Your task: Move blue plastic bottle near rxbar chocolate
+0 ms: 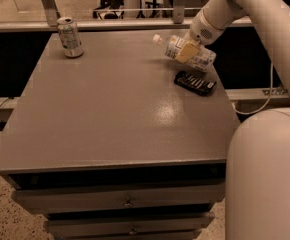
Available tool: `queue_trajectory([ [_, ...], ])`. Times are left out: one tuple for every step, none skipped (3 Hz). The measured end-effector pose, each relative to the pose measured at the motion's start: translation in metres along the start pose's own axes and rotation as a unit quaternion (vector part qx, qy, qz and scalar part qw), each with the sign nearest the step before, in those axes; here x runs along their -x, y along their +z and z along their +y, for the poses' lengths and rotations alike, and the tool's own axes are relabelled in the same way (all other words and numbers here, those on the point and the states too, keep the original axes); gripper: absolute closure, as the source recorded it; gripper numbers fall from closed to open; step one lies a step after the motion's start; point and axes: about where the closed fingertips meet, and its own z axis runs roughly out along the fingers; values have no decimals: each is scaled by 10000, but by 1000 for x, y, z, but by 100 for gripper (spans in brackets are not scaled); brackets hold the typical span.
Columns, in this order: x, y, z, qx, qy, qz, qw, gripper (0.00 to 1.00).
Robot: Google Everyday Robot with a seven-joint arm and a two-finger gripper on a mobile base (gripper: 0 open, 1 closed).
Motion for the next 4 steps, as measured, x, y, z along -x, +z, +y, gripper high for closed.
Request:
queue_trajectory([
  [-4,7,2,179,217,73,9996,54],
  [-2,15,9,446,426,264,9977,23],
  [0,19,11,557,523,357,9964,1],
  [2,21,11,600,595,397,9956,0],
])
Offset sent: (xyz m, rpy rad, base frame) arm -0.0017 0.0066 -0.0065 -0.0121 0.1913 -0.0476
